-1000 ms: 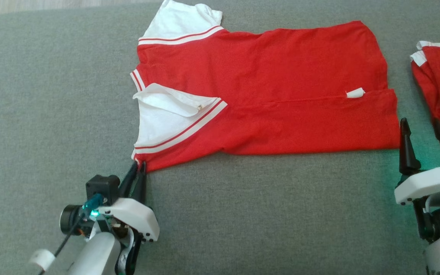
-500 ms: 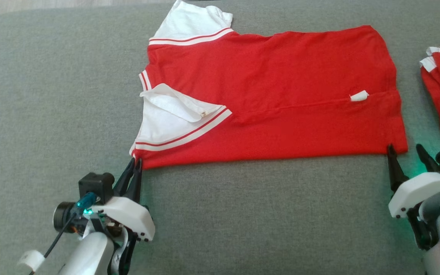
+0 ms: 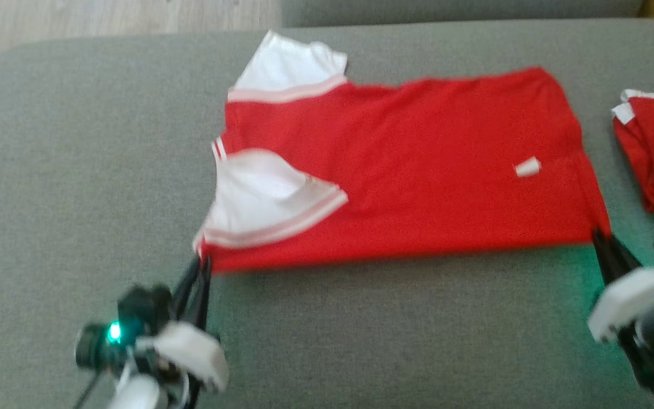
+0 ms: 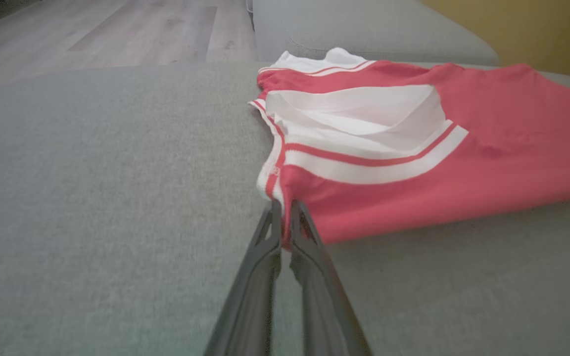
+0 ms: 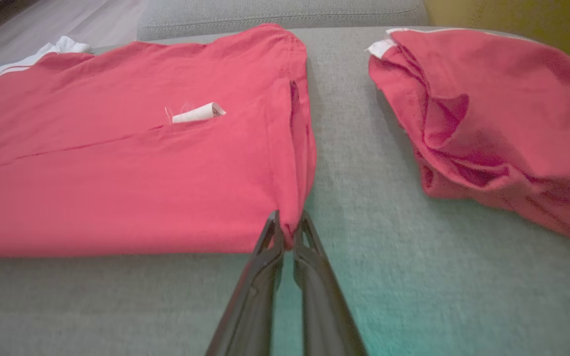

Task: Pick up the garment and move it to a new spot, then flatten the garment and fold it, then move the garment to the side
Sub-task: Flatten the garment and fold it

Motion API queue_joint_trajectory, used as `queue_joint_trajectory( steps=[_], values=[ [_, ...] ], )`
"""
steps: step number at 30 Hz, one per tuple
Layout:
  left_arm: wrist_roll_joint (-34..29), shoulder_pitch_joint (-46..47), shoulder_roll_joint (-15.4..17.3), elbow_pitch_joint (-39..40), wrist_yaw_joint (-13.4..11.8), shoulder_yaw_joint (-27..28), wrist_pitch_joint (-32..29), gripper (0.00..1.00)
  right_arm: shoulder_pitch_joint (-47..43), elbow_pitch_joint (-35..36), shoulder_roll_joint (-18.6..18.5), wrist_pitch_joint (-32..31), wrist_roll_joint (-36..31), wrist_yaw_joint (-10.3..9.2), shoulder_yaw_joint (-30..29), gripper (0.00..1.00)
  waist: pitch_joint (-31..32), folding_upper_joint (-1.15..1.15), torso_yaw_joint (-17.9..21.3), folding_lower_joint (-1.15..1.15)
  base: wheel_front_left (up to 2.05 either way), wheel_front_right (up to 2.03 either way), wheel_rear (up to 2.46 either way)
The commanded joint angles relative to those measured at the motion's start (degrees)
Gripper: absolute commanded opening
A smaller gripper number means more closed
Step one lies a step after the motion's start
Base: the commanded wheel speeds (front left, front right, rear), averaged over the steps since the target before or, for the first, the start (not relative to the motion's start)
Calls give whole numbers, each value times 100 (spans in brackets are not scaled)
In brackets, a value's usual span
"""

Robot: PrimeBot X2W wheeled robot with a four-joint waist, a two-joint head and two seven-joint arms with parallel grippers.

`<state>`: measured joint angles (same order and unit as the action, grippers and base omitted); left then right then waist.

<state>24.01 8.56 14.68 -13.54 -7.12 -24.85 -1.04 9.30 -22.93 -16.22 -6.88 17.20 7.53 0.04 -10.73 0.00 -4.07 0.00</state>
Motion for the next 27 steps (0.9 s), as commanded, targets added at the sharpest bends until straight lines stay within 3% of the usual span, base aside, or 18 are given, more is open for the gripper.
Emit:
queue_joint_trajectory(
  steps=[1, 7, 18, 20, 21, 22, 23, 24, 25, 27],
  values=[
    [-76, -182, 211, 251, -81, 123, 31, 0, -281, 251, -277, 51, 97, -4, 86, 0, 140, 0, -21, 0, 0, 0, 0],
    [-40, -935, 285, 650, -216, -18, -67, 0, -1104, 725, -441, 36, 246, -4, -13, 0, 431, 0, -51, 0, 0, 0, 0],
    [90, -1664, 366, 1123, -321, -207, -360, 0, -2075, 1314, -171, -227, 218, -4, -363, 0, 691, 0, -53, 0, 0, 0, 0],
    [143, -1640, 354, 1102, -262, -220, -354, 0, -2153, 1357, -142, -258, 190, -4, -367, 42, 702, 0, -61, 0, 0, 0, 0],
    [157, -1623, 362, 1059, -229, -237, -376, 0, -2173, 1379, -123, -263, 175, -4, -385, 93, 703, 0, -59, 0, 0, 0, 0],
    [164, -1606, 374, 1009, -208, -257, -421, 0, -2187, 1399, -112, -274, 151, -4, -395, 100, 699, 0, -55, 0, 0, 0, 0],
    [165, -1587, 381, 969, -196, -280, -468, 15, -2195, 1420, -99, -281, 129, -4, -412, 100, 693, 0, -49, 0, 0, 0, 0],
    [164, -1569, 380, 947, -193, -296, -498, 42, -2193, 1450, -85, -280, 114, -4, -449, 100, 685, 0, -42, 0, 0, 0, 0],
    [139, -1536, 385, 941, -203, -304, -500, 100, -2192, 1483, -77, -287, 106, -4, -481, 100, 676, 0, -36, 0, 0, 0, 0],
    [114, -1469, 403, 948, -222, -298, -519, 100, -2178, 1583, -58, -249, 86, -4, -593, 100, 652, 0, -28, 0, 0, 0, 0]
  ],
)
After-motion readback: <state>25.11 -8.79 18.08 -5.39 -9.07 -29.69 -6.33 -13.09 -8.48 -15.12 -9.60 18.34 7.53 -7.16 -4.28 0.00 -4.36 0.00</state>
